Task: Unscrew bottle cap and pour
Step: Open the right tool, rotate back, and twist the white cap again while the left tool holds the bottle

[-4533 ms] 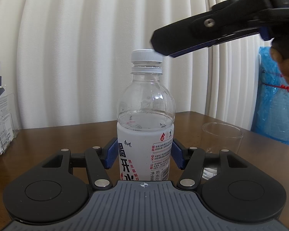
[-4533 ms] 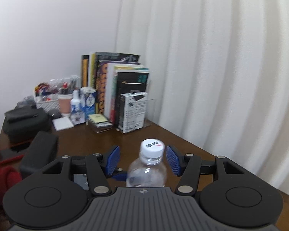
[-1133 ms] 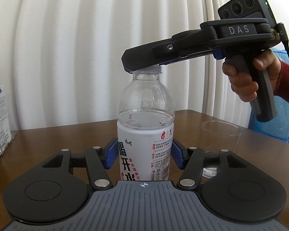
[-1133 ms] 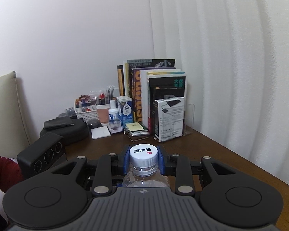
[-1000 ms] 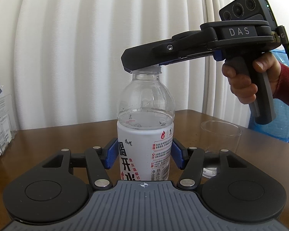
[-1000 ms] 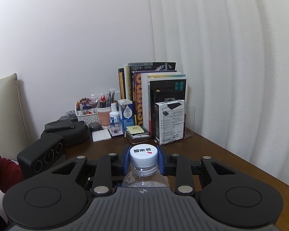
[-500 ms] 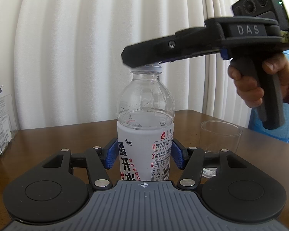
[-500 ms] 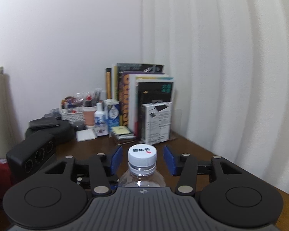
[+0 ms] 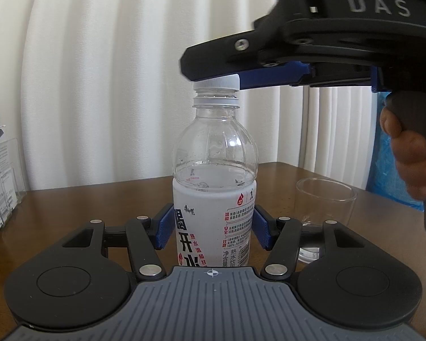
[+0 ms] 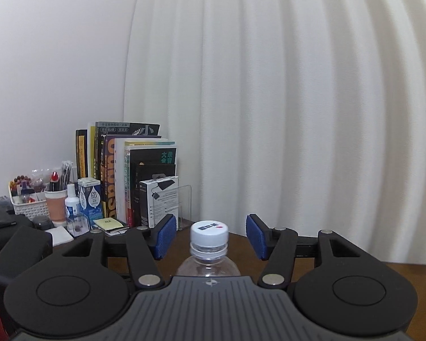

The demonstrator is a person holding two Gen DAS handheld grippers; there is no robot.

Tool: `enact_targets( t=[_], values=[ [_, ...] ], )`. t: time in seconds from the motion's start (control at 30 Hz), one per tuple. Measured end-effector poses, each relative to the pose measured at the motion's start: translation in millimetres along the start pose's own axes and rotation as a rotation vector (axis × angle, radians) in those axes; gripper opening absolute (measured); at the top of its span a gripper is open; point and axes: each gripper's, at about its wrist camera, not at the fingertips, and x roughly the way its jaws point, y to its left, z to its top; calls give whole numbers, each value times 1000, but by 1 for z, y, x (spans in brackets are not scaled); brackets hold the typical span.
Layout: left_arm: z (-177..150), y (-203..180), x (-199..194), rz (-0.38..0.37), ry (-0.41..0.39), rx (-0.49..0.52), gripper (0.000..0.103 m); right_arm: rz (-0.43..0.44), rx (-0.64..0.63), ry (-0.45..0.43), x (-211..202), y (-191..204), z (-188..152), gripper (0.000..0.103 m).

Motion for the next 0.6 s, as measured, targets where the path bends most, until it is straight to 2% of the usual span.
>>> enact_targets(
  t=[0.1,0.17,0.23,0.27,0.43,0.6],
  values=[
    [0,0,-1,-1,0,-1,58,-18,4,6,3,6,-2,56],
    [0,0,-2,-1,0,-1,58,-26,-6,3,3,9,-1,47],
    [0,-1,-2,-1,0,-1,58,-31,-16,1,3,11,-1,44],
    [0,-1,-2,-2,0,0,58,-28,-10,4,4,10,-1,40],
    [-1,5,2,-7,1,-1,58,-15,-4,21,7,5,0,32],
    [-3,-1,-3,-6,-1,1,58,74,-22,59,11,-8,6,31]
  ],
)
